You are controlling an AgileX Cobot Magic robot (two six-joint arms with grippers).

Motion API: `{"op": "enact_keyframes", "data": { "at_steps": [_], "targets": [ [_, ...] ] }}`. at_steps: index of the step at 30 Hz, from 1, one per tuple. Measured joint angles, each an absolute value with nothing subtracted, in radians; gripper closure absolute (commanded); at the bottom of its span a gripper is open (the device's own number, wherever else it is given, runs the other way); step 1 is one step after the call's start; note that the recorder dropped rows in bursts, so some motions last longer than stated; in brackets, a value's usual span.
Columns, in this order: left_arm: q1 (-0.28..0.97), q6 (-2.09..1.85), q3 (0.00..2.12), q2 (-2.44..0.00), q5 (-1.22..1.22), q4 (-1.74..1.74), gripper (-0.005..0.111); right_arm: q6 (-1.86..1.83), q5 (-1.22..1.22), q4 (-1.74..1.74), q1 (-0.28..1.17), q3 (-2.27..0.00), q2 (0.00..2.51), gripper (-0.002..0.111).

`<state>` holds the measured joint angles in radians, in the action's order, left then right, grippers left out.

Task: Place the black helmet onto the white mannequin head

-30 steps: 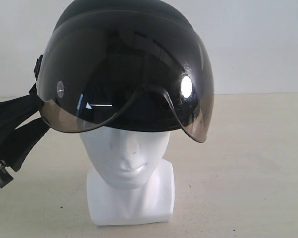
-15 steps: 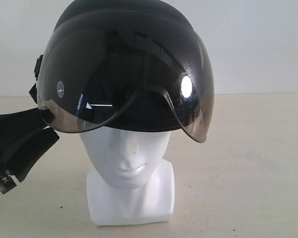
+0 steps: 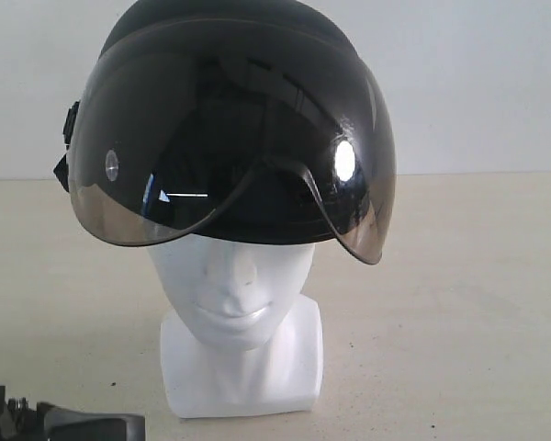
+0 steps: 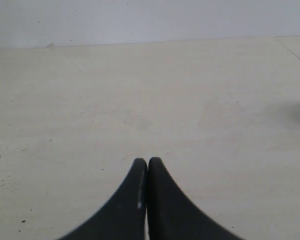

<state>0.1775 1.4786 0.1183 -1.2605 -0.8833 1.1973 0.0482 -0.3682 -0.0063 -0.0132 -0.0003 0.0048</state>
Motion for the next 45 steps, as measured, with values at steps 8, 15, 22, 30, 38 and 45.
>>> {"op": "enact_keyframes", "data": {
  "at_steps": [8,15,22,30,38,45],
  "targets": [
    [0.177,1.46,0.023,-1.26,-0.993,1.241,0.102,0.048,-0.368,-0.006,-0.013,0.0,0.005,0.108],
    [0.177,1.428,0.004,-1.26,-1.075,1.264,0.102,0.048,-0.368,-0.033,-0.013,0.0,0.005,0.108],
    [0.177,1.4,0.004,-1.26,-1.161,1.322,0.102,0.044,-0.261,-0.253,-0.013,0.001,0.005,0.108],
    [0.177,1.184,0.004,-1.26,-1.208,1.358,0.102,0.115,-0.159,-0.209,-0.013,0.001,0.005,0.108],
    [0.177,1.054,0.081,-1.26,-1.144,0.969,0.102,0.117,-0.136,-0.222,-0.013,0.001,0.005,0.108],
    [0.177,1.183,0.242,-1.213,-1.109,0.941,0.102,0.133,0.335,-0.14,-0.013,0.001,0.004,0.108]
  ]
}}
